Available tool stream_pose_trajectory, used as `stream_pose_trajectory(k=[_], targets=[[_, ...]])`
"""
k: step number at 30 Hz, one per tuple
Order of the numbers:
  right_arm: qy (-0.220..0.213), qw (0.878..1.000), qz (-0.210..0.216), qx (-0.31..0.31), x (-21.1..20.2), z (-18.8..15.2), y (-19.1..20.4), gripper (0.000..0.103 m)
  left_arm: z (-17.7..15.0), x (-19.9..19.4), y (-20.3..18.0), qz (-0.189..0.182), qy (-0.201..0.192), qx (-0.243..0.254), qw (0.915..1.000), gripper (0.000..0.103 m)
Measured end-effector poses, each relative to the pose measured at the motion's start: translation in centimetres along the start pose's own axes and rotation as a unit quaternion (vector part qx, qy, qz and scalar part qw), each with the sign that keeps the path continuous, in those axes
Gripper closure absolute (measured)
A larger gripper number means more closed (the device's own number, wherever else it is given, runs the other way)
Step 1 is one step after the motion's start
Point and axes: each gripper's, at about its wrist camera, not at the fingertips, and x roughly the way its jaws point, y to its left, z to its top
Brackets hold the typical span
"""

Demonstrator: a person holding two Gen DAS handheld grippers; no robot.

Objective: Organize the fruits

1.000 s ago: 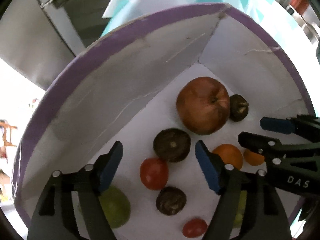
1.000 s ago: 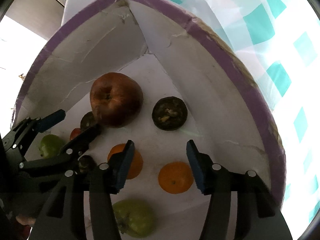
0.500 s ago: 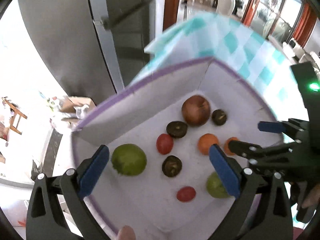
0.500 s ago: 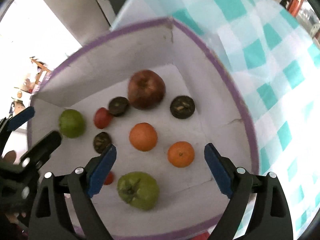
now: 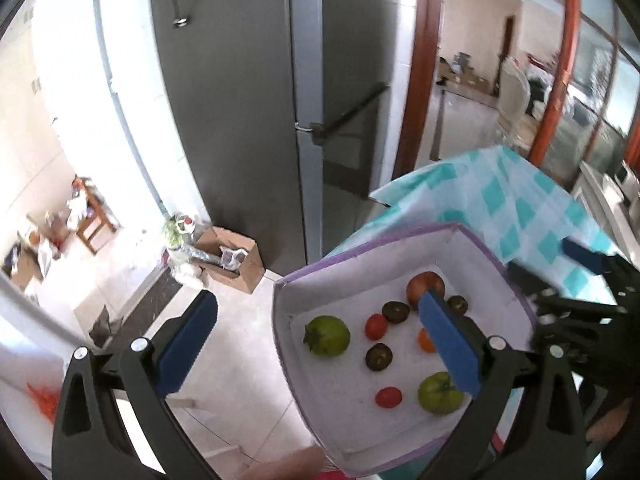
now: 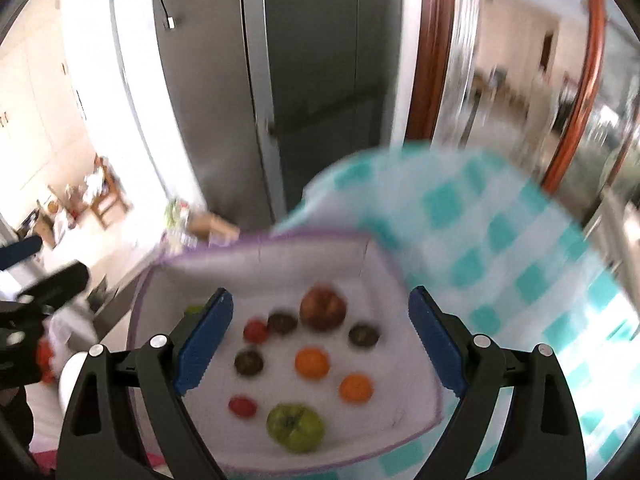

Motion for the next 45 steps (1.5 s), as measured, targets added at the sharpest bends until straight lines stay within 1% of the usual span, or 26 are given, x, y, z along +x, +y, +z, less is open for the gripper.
stream_pose_trajectory(k=[1,2,3,6,8,10,12,14,16,19,24,29,37,45], targets=[[-0.012,1.000,-0.014,-0.002,-0.5,0.0,0.0,0.016,-0.1,0.3,0.0,-0.005,0.009,-0.003,0.9999,0.002],[-0.014,1.000,-0.025,-0.002,-0.6,-0.1,0.0,0.016,-0.3,0.8,-0.1,-0.012,0.020,-0.002,0.9997,0.002],[-0.004,0.999,-0.035,0.000,-0.4,-0.3,0.0,0.016,-0.5,1.4,-0.4,-0.018,0.031,0.001,0.9994,0.002],[0.036,0.999,-0.037,0.010,0.6,-0.8,-0.3,0.016,-1.3,3.2,-1.5,-0.034,0.064,0.016,0.9973,0.002],[0.066,0.997,-0.035,0.011,1.6,-1.3,-0.3,0.016,-2.0,4.7,-2.4,-0.047,0.094,0.027,0.9941,0.002],[0.085,0.996,-0.031,0.013,2.2,-1.9,-0.3,0.016,-2.5,6.2,-2.9,-0.059,0.123,0.030,0.9902,0.002],[0.105,0.994,-0.028,0.015,3.2,-2.8,-0.5,0.016,-3.0,7.4,-3.2,-0.061,0.144,0.031,0.9873,0.002],[0.133,0.991,-0.025,0.022,4.3,-3.8,-0.7,0.016,-3.5,8.8,-3.2,-0.066,0.165,0.026,0.9837,0.002],[0.165,0.986,-0.023,0.029,5.7,-4.8,-1.0,0.016,-3.9,10.0,-3.2,-0.062,0.182,0.024,0.9810,0.002],[0.199,0.979,-0.020,0.040,7.3,-6.1,-1.2,0.016,-4.1,11.2,-2.9,-0.057,0.195,0.023,0.9788,0.002],[0.237,0.970,-0.012,0.054,8.8,-7.4,-1.2,0.016,-4.1,12.6,-2.7,-0.054,0.206,0.027,0.9767,0.002],[0.252,0.967,-0.007,0.049,9.4,-7.8,-0.4,0.016,-4.1,13.4,-2.6,-0.050,0.215,0.036,0.9746,0.002],[0.263,0.964,0.002,0.046,10.1,-8.0,0.3,0.016,-4.2,13.8,-1.8,-0.047,0.222,0.031,0.9735,0.002],[0.274,0.960,-0.006,0.053,10.5,-8.5,0.1,0.016,-4.3,13.6,-1.2,-0.042,0.221,0.024,0.9740,0.002]])
